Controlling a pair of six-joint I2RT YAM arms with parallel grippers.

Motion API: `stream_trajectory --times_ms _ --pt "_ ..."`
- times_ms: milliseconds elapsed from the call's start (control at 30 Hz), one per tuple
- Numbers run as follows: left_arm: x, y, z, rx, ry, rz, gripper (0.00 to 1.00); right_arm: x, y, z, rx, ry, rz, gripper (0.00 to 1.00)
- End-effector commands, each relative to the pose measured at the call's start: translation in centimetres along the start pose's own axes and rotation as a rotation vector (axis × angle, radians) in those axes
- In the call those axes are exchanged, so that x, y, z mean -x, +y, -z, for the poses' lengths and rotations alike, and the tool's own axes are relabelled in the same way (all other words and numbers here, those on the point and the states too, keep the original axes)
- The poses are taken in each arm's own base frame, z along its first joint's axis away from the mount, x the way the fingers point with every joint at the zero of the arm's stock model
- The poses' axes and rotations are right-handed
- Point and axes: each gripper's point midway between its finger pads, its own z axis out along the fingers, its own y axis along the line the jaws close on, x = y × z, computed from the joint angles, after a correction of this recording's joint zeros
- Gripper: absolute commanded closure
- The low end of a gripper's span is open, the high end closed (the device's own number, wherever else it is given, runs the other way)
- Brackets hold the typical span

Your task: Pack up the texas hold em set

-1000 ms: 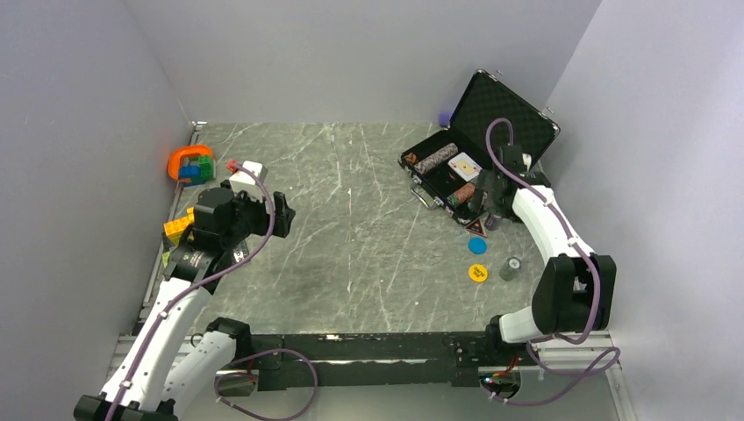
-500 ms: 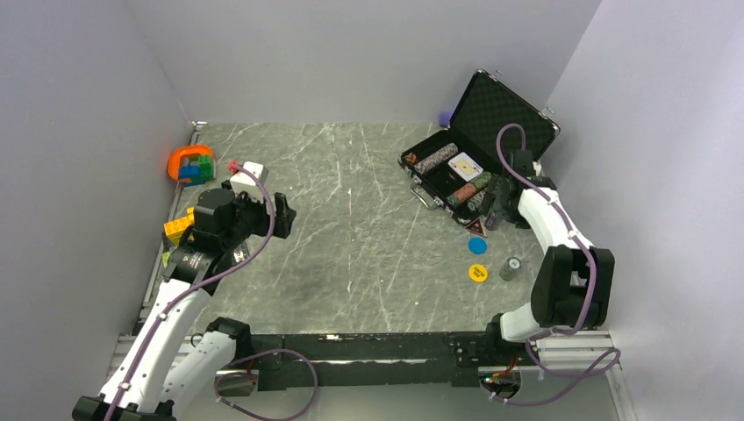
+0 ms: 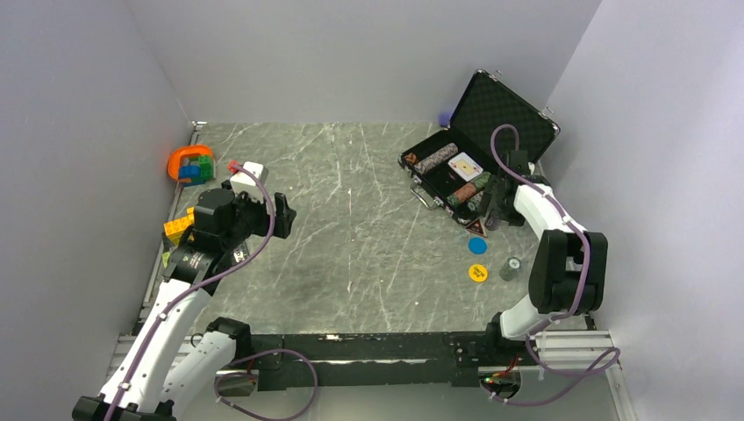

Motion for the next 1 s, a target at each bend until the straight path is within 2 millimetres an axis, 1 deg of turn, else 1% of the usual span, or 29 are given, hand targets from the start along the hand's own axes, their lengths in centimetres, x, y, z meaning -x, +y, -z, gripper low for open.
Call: stream_trajectory --times_ms 0,200,300,400,500,667,767,833,867,967 --pt "1.8 -0.4 0.6 -0.013 -0.054 -0.010 0.02 1.8 0.3 -0.3 0.009 -0.049 -0.002 0.29" --pt "1.8 -0.4 0.7 -0.013 -0.056 -0.010 0.02 2.2 0.7 -1.2 0.010 -0.044 0.000 0.33" --pt "1.8 -0.4 0.6 -0.012 -0.055 -0.011 0.02 2.0 0.7 -1.6 0.007 -0.032 0.000 0.36" --pt "1.8 -0.4 0.6 -0.011 -0.053 -0.010 0.02 1.7 0.6 -1.8 -0.001 -0.025 0.002 0.40" --pt "1.8 -0.4 0.6 -0.013 -0.053 -0.010 0.02 1.5 0.4 -1.9 -0.008 -0.024 0.007 0.46" --pt "1.7 -0.4 0.6 -0.013 -0.051 -0.010 0.02 1.2 0.0 -2.0 -0.028 -0.015 0.008 0.64" --pt "1.6 -0.4 0.5 -0.011 -0.048 -0.010 0.02 1.5 -0.1 -1.3 -0.035 -0.022 -0.003 0.83" --pt "1.7 -0.4 0.5 -0.010 -0.050 -0.011 0.02 1.9 -0.4 -0.2 -0.040 -0.041 -0.013 0.98" --pt "1.7 -0.3 0.5 -0.009 -0.049 -0.010 0.02 2.1 -0.5 0.5 -0.042 -0.056 -0.021 1.00" --pt "1.6 -0.4 0.5 -0.012 -0.045 -0.010 0.02 3.3 -0.9 3.0 -0.048 -0.127 -0.042 1.00"
